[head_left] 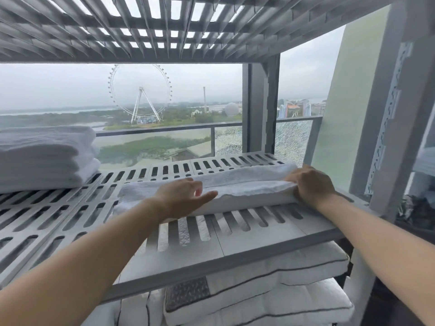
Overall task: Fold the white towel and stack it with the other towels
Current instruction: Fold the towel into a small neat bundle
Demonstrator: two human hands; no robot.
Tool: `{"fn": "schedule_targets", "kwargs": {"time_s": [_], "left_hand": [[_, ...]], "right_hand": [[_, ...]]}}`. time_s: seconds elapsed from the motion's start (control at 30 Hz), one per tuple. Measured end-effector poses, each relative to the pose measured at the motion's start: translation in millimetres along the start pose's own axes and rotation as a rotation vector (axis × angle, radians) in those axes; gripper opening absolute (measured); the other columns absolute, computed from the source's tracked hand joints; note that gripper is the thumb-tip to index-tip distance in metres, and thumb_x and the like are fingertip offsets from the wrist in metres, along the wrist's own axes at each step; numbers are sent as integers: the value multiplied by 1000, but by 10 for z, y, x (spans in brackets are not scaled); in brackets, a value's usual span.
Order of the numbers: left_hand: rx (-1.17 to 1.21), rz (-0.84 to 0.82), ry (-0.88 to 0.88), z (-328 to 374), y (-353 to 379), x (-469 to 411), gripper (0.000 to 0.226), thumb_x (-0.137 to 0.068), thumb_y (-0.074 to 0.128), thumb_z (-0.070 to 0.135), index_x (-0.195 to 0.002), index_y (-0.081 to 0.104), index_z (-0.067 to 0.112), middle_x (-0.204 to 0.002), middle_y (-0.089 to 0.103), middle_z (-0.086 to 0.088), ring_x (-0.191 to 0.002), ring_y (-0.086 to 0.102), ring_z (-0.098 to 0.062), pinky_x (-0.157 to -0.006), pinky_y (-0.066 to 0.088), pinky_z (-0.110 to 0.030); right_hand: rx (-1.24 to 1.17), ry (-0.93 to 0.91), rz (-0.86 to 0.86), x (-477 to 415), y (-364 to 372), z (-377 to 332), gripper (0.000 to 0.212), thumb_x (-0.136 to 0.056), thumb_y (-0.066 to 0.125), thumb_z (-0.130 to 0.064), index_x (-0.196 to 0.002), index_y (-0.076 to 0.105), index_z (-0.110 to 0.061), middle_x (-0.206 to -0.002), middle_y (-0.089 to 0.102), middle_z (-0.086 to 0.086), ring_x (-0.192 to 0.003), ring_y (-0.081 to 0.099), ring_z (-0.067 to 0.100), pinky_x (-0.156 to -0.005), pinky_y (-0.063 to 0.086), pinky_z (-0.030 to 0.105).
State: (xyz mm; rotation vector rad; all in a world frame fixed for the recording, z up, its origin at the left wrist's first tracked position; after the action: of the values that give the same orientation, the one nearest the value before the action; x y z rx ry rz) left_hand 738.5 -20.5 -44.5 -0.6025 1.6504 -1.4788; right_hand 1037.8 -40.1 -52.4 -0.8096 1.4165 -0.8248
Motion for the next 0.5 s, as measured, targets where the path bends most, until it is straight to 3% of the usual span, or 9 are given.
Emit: {"fn": "schedule_targets", "kwargs": {"time_s": [0.13,0.27,0.3,0.37,0.43,0.5], "left_hand": [[159,-5,28,248,18,-292,53,-89,21,63,-83,53,21,-91,59,0,-82,54,-16,-79,47,-37],[265,-13,96,458,20,-638,43,-98,26,42,-88,60,17,-96,59,1,-89,54,-18,-78,40,-31],[285,-16,107,489,29,-725,38,-99,29,37,-90,61,18,-98,57,2,-91,54,-17,-77,37,-29],[289,-23,129,525,56,-908,26,-99,37,28,-99,62,20,-107,56,2,-99,54,-17,-82,39,-29],[248,-29,144,544,118,-1098,22,-97,43,25,-110,60,22,-124,55,0,-115,51,-19,-98,39,-35],[180,-79,148,567,254,-1237,33,-96,44,29,-127,51,21,-140,46,-1,-129,42,-20,-110,29,-37]], "right_hand": [[-227,-55,-117,46,-67,-10,41,-69,44,-6,-98,68,-23,-107,65,-6,-95,56,20,-80,48,34],[-573,-46,-150,-59,-266,-34,49,-70,37,-16,-109,67,-21,-107,64,-8,-97,56,12,-77,45,22],[-589,-41,-146,-129,-291,-56,47,-73,37,-18,-109,67,-19,-105,64,-7,-96,55,11,-76,43,19],[-554,-17,-145,-311,-265,-131,38,-87,36,-18,-110,66,-10,-105,65,1,-95,57,18,-78,44,25],[-519,-42,-216,-481,-117,-296,37,-96,32,-18,-120,59,-8,-122,61,12,-109,55,25,-88,41,31],[-486,-59,-406,-562,177,-441,41,-99,28,-27,-136,44,-17,-144,43,6,-130,39,23,-102,30,33]]}}
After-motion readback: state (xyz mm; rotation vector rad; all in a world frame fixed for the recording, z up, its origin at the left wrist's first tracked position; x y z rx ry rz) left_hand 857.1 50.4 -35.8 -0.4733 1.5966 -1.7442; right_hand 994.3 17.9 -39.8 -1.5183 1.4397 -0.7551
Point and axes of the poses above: each hand's wrist, its own x-axis away from the middle knuckle, its own y-axis out of the palm, z = x × y, the point moved 6 cm from there along -x, towards the middle knuckle
